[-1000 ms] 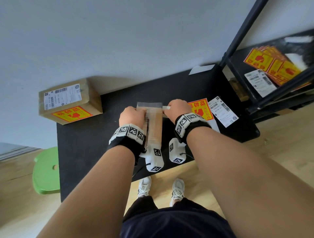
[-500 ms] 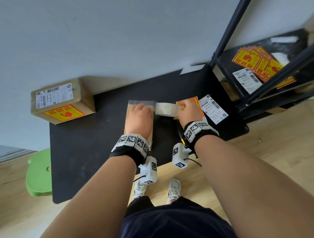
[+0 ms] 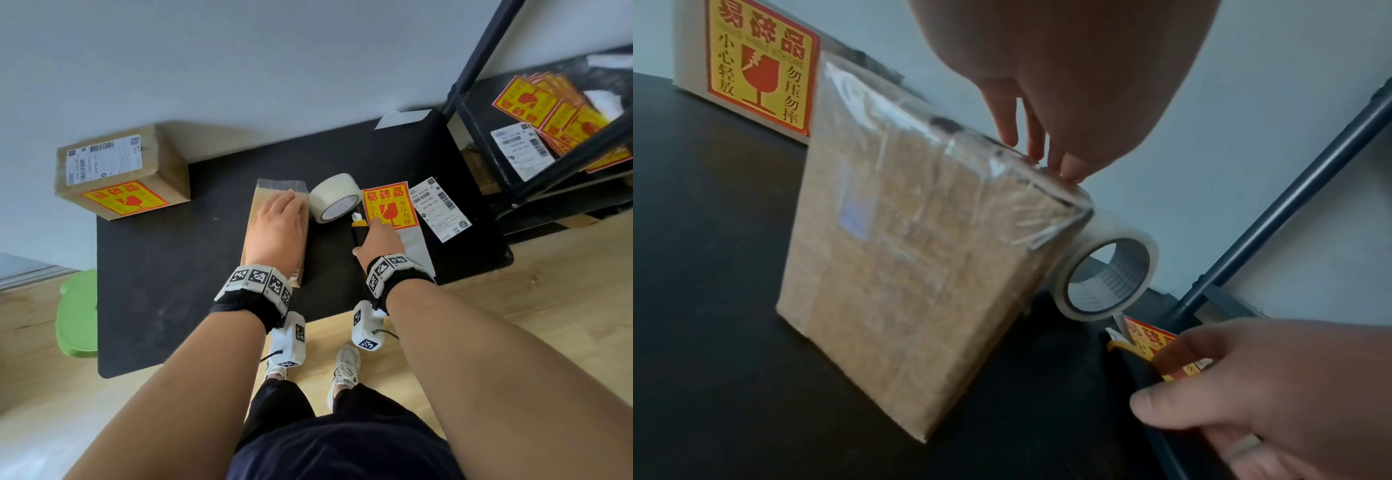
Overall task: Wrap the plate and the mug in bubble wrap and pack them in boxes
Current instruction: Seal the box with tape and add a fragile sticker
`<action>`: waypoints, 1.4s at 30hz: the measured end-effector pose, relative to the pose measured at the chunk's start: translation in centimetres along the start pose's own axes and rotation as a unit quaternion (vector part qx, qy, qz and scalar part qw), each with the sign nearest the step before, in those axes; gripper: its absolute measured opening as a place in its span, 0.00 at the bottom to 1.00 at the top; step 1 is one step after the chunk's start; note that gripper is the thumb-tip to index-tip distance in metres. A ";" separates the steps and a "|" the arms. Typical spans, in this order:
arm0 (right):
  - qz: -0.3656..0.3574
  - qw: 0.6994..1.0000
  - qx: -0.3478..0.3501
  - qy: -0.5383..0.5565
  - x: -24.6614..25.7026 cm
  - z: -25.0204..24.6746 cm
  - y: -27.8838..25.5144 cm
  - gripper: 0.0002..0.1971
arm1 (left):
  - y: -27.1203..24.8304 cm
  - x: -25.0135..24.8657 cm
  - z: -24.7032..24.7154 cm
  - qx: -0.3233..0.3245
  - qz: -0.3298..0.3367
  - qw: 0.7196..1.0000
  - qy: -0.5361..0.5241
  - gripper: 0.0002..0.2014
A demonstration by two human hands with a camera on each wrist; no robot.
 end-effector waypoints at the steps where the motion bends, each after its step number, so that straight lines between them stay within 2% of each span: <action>1: -0.003 1.000 -0.002 -0.008 0.0 0.1 0.0 0.27 | 0.0 0.0 0.0 0.000 0.002 1.000 0.002 0.14; 7: 0.021 1.000 0.010 0.008 0.3 -0.7 0.0 0.23 | 0.0 0.0 0.1 0.014 -0.007 1.000 0.016 0.15; 10: 0.025 1.000 -0.005 -0.003 0.5 -2.4 -0.3 0.17 | -0.1 -0.2 -0.2 0.005 -0.002 1.000 0.016 0.14; 15: 0.007 0.996 -0.060 0.067 1.3 -5.7 -0.5 0.15 | 0.0 -0.6 -0.6 0.049 -0.003 0.997 0.057 0.16; 18: 0.027 0.979 -0.087 0.184 2.0 -6.7 -0.6 0.14 | 0.2 -0.9 -0.7 0.064 -0.013 0.995 0.072 0.17; 20: -0.017 0.975 -0.073 0.210 3.1 -6.9 -1.1 0.14 | 0.1 -1.1 -0.7 0.072 -0.009 0.994 0.085 0.17; 23: -0.100 0.979 -0.018 0.178 4.8 -6.8 -2.2 0.22 | 0.0 -1.3 -0.7 0.079 -0.002 0.992 0.101 0.19; 25: -0.124 0.981 0.013 0.146 5.5 -6.3 -2.7 0.28 | -0.1 -1.3 -0.4 0.085 0.009 0.990 0.115 0.20; 31: -0.119 0.987 0.076 0.080 6.0 -4.9 -3.7 0.36 | -0.1 -1.3 -0.4 0.096 0.016 0.986 0.133 0.22; 42: -0.106 0.992 0.072 0.013 7.2 -3.2 -3.5 0.40 | 0.2 -0.7 0.1 0.128 0.006 0.982 0.140 0.24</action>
Point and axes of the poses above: each hand's wrist, its own y-axis towards the middle knuckle, its own z-axis out of the palm, x = y × z, the point moved 4 cm from there along y, towards the middle knuckle, and after that the axes turned 9 degrees about -x, right-handed, at the moved point
